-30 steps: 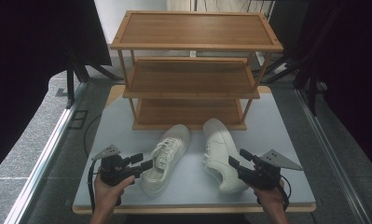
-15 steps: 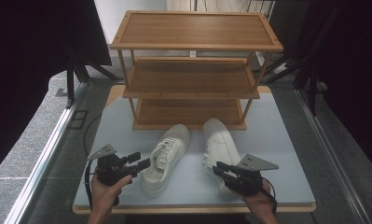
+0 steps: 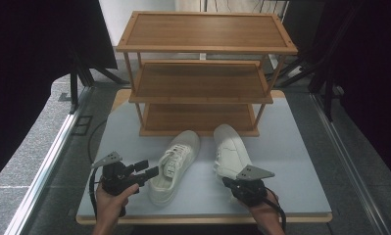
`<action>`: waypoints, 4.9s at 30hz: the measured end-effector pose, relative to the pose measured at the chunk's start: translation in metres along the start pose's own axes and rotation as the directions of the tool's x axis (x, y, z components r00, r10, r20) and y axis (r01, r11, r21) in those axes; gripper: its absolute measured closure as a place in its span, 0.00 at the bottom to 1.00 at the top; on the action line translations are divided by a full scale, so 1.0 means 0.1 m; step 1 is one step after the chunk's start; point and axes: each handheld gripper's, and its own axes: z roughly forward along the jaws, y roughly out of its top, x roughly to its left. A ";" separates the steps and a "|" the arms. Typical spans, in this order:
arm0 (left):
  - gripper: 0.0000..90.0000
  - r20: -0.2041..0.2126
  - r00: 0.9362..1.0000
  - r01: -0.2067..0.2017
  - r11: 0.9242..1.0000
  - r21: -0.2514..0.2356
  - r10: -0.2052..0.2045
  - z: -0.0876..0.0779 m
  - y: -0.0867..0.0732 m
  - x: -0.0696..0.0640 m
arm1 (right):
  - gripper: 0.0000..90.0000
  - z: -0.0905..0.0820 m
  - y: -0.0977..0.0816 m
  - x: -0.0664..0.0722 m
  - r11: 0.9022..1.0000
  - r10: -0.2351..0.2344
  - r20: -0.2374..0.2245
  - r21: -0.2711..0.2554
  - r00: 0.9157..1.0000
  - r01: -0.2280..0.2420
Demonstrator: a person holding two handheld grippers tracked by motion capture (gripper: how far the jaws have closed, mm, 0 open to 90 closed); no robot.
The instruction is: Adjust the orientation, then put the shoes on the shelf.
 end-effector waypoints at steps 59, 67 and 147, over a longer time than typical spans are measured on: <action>0.44 0.002 1.000 0.023 0.993 0.112 -0.023 0.23 -0.11 -0.02 | 1.00 -0.73 -0.25 -0.71 0.979 0.182 0.112 -0.119 0.977 -0.168; 0.44 0.003 1.000 0.026 0.992 0.127 -0.027 0.27 -0.14 -0.01 | 1.00 -0.59 -0.18 -0.53 0.994 0.113 0.128 -0.009 0.985 -0.113; 0.58 -0.249 0.952 -0.113 0.961 0.252 0.177 0.92 0.17 0.10 | 0.59 -0.38 -0.10 -1.86 0.994 0.108 0.092 0.000 0.990 -0.109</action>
